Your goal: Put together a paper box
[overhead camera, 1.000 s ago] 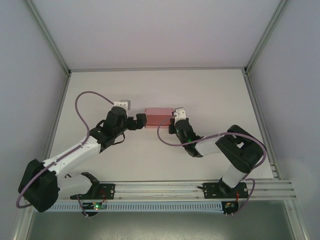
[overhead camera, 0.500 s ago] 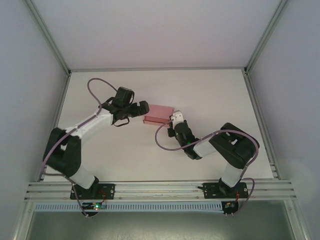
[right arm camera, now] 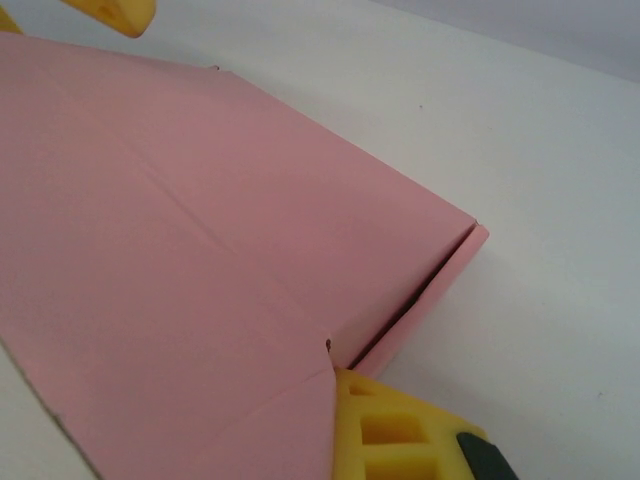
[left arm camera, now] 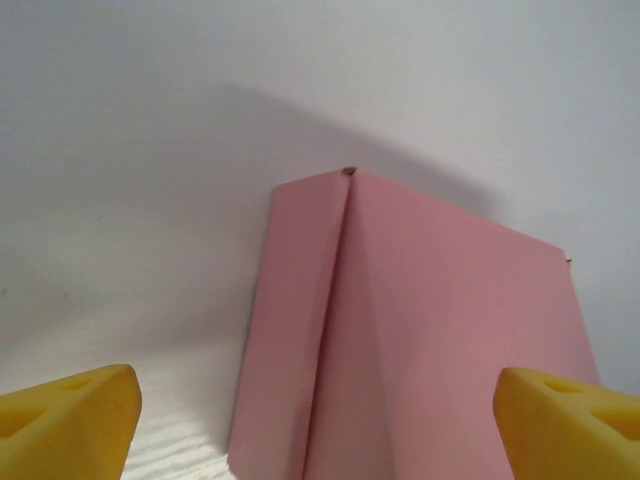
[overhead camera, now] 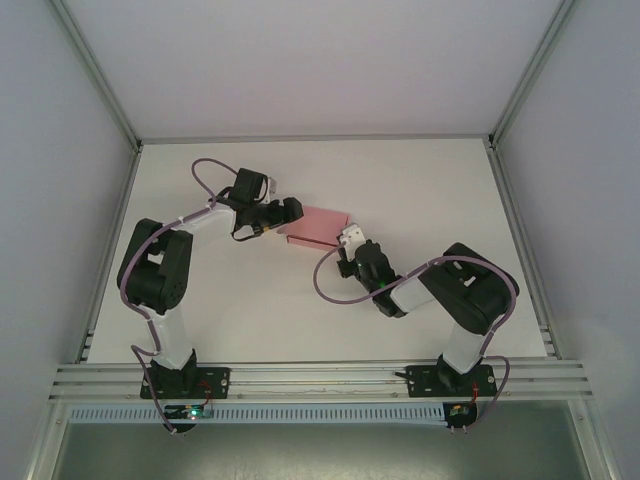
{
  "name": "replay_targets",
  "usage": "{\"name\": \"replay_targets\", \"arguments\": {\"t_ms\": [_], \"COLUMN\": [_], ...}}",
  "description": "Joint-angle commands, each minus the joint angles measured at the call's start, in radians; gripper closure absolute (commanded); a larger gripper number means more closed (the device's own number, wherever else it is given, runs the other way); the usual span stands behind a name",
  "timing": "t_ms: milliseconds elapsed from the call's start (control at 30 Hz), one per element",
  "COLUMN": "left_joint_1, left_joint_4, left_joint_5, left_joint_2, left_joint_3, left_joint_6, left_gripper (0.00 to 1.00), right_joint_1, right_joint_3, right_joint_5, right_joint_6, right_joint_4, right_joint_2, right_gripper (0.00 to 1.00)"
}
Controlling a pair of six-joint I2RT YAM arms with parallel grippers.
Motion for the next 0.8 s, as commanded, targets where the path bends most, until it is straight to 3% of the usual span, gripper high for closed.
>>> {"name": "replay_targets", "arguments": {"t_ms": [0,167,267,300,500,767], "left_joint_1": [0.018,0.019,0.02,0.02,0.019,0.019], "left_joint_4": [0.031,-0.021,-0.017,-0.013,0.004,0.033], "left_joint_5": [0.063,0.137,0.135,0.129,0.118,0.095], "left_joint_2": [0.044,0.136,0.151,0.154,0.162,0.167], "left_joint_3": [0.063,0.137,0.128,0.122,0.079,0.037], "left_joint_6": [0.08,0.117,0.127,0.125,0.11,0.085], "left_gripper": [0.11,0.22,0.42,0.44,0.64,0.66], "right_joint_1": [-0.013,-0.025,-0.042,-0.047,-0.075,-0.08], "right_joint_3": [-0.014,-0.025,-0.042,-0.053,-0.084,-0.132], "right_joint_5": [-0.078,-0.095,-0.127,-0.136,-0.17,-0.262], "right_joint_6": [-0.053,-0.076,-0.07,-0.071,-0.084,-0.062], "right_joint_4": [-0.128,-0.121,-0.099,-0.092,-0.086,-0.277], "right_joint_2": [0.039,0.042,0.024,0.016,-0.069,-0.276], "right_gripper": [1.0,1.0,0.97,0.96,0.79,0.51]}}
